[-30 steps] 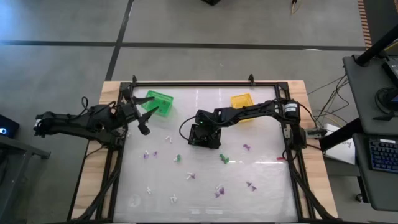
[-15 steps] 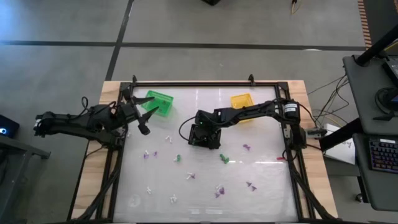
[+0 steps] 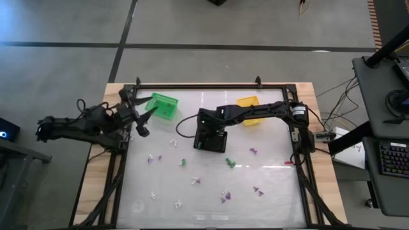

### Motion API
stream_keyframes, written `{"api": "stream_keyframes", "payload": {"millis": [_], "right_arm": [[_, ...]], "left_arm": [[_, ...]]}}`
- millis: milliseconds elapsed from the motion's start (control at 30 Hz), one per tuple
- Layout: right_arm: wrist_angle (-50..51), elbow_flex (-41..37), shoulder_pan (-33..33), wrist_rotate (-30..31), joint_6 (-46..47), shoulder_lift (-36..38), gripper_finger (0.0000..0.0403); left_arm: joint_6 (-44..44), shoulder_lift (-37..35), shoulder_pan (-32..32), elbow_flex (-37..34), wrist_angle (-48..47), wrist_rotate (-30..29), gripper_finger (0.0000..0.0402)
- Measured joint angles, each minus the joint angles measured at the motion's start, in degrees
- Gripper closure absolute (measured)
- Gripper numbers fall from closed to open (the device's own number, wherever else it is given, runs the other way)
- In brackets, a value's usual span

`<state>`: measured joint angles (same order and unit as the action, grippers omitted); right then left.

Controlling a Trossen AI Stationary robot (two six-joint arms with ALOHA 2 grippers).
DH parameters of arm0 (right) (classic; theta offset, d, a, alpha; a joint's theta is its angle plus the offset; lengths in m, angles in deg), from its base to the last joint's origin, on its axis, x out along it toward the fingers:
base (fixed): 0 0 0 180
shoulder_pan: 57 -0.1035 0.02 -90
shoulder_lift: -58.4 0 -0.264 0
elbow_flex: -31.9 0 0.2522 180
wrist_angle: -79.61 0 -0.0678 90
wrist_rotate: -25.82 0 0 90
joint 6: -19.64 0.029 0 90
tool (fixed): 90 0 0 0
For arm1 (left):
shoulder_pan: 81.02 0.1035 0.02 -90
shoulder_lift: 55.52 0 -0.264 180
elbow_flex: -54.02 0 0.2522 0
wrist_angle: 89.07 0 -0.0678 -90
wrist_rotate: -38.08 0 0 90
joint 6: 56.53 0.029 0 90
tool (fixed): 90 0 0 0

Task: Sort Halloween decoration
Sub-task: Put the white bone toy from the black bin into the yellow bin

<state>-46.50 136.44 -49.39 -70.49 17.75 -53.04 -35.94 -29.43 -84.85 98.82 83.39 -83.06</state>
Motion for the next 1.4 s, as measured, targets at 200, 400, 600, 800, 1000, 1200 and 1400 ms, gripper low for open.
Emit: {"api": "stream_keyframes", "payload": {"millis": [200,400,600,800,1000,1200,1400], "right_arm": [[0.57,1.55,-0.17,-2.84,20.30,0.00,0.0392],[-0.14,1.58,-1.14,-2.93,34.79,-0.02,0.0394],[0.12,1.60,-1.75,1.13,40.97,-1.28,0.0394],[1.00,1.60,-1.70,2.09,43.21,-3.96,0.0394],[2.36,1.62,-1.75,7.08,45.41,-3.96,0.0394],[3.27,1.62,-2.01,10.15,46.30,-3.97,0.0394],[2.70,1.62,-2.58,10.93,46.29,-4.19,0.0394]], "left_arm": [[0.21,-1.91,0.00,0.00,0.06,0.00,0.0221],[0.19,-2.84,0.00,0.00,0.03,0.00,0.0221],[0.24,-2.80,-0.01,0.00,-0.33,0.00,0.0221],[0.95,-2.84,0.00,0.00,-0.88,0.00,0.0221],[1.37,-3.06,-0.02,0.00,-2.13,-0.97,0.0221],[1.87,-3.10,0.00,0.00,-2.17,-3.46,0.0221],[2.46,-3.10,-0.01,0.01,-2.15,-3.48,0.0221]]}}
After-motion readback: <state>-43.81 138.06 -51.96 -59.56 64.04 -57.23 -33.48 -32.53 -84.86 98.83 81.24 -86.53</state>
